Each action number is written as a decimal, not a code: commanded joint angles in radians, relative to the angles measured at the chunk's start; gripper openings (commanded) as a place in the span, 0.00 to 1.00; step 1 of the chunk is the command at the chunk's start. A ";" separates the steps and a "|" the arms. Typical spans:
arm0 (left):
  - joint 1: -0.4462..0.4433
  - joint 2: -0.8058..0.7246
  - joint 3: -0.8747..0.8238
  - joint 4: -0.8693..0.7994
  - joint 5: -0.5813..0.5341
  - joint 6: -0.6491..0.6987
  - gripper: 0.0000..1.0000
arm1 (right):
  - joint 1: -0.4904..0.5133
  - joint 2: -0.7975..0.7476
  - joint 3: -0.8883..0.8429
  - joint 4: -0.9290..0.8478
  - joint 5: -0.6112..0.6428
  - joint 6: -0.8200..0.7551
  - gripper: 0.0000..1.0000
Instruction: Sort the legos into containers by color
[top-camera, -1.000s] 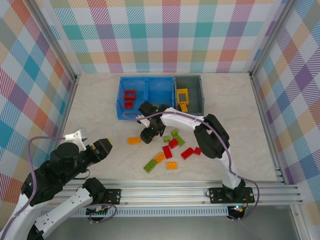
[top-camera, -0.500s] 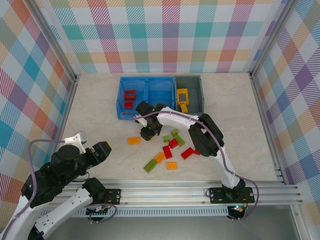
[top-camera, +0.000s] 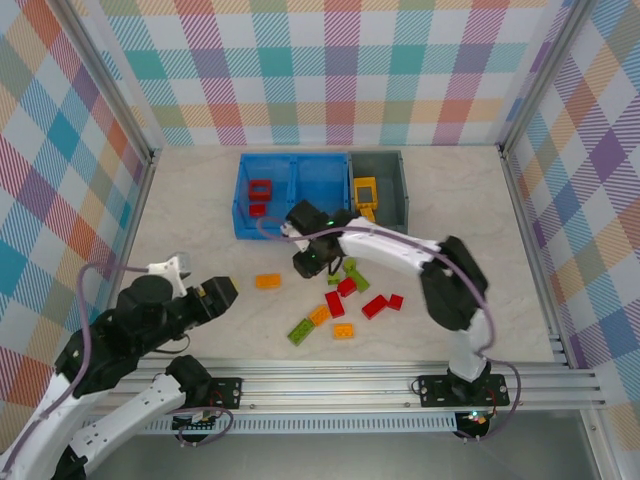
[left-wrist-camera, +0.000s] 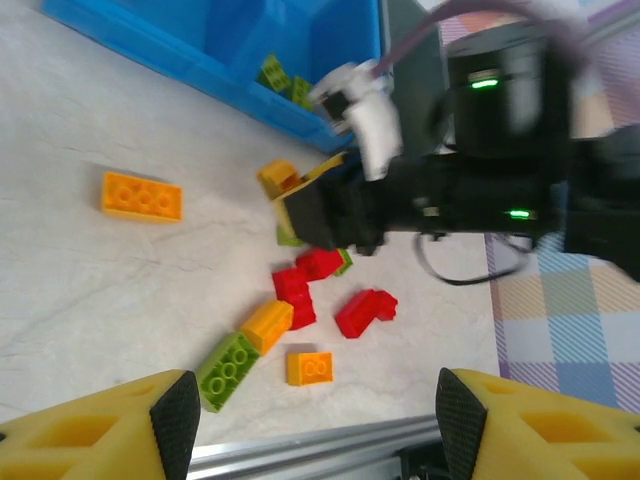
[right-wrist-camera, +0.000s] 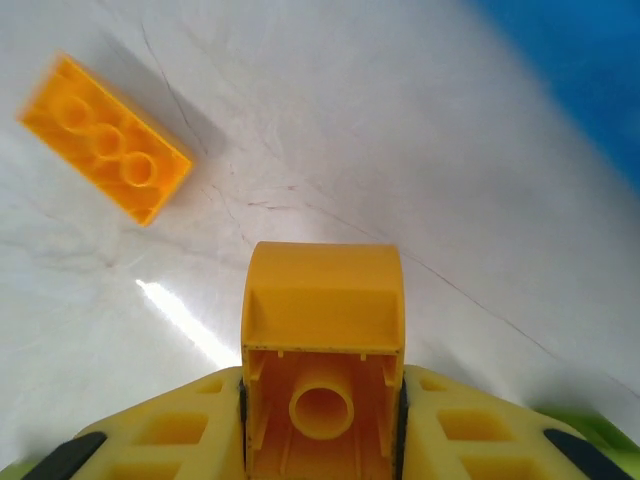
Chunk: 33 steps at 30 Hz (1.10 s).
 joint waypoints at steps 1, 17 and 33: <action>-0.005 0.119 0.006 0.127 0.140 0.042 0.65 | -0.085 -0.208 -0.055 0.018 0.056 0.105 0.33; -0.481 0.838 0.482 0.247 -0.465 0.206 0.62 | -0.476 0.048 0.157 -0.167 0.136 0.219 0.32; -0.546 1.087 0.595 0.190 -0.441 0.139 0.62 | -0.491 0.276 0.335 -0.246 0.115 0.199 0.47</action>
